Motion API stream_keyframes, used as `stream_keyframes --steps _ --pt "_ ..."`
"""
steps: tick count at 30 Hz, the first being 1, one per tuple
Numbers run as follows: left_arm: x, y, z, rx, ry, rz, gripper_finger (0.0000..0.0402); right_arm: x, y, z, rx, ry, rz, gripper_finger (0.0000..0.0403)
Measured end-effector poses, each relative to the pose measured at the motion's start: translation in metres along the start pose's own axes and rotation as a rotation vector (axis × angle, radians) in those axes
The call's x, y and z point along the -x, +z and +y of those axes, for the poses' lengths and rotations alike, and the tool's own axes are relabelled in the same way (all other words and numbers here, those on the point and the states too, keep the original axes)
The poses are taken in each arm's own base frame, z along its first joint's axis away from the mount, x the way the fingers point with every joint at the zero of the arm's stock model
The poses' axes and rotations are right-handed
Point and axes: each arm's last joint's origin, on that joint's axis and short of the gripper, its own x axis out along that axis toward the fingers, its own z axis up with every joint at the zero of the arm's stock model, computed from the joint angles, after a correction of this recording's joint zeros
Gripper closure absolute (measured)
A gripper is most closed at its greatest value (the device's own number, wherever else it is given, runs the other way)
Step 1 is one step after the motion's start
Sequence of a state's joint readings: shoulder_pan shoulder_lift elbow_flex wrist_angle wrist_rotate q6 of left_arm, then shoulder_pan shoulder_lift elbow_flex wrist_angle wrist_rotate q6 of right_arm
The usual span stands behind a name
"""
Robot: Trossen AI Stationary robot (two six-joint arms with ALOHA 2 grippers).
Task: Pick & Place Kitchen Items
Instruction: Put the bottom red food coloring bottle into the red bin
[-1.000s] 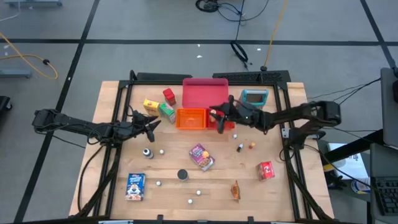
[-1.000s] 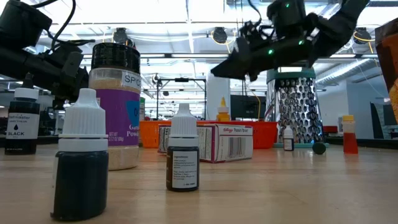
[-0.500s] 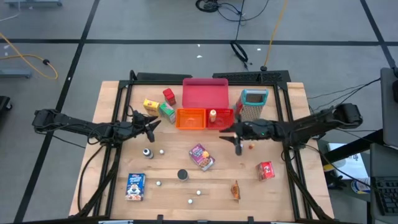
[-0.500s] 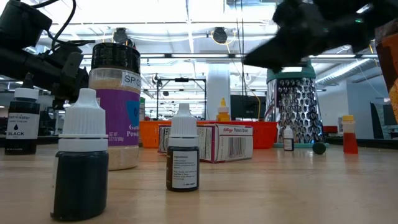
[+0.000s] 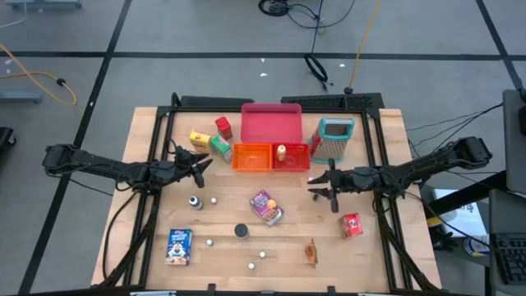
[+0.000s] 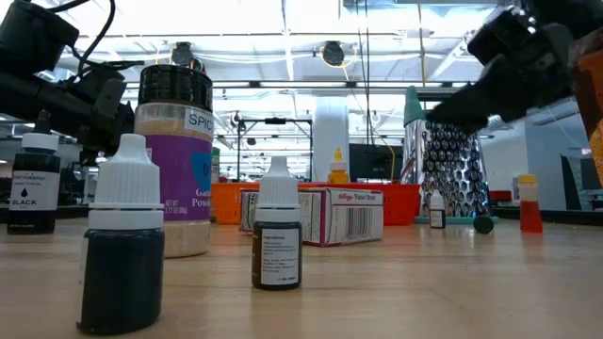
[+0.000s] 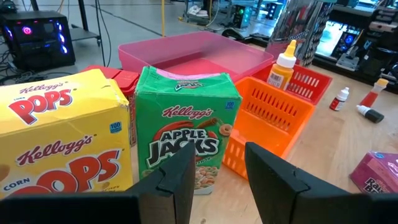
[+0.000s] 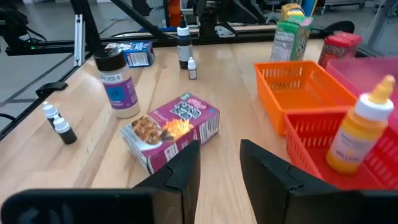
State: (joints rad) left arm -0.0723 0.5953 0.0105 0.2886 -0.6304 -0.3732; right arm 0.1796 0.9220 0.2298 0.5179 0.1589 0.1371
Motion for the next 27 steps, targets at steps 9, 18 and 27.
stream_keyframes --steps 9,18,27 --pt "0.0 0.0 0.0 0.002 0.0 0.0 0.0261 0.016 -0.027 -0.006 -0.046 -0.006 0.041 0.0276" --pt "0.0 0.0 0.0 0.001 0.0 0.0 0.0261 0.021 -0.034 -0.008 -0.044 -0.023 0.12 0.0275" --pt "0.0 0.0 0.0 0.001 0.0 0.0 0.0261 0.025 -0.041 -0.01 -0.056 -0.039 0.204 0.0275"
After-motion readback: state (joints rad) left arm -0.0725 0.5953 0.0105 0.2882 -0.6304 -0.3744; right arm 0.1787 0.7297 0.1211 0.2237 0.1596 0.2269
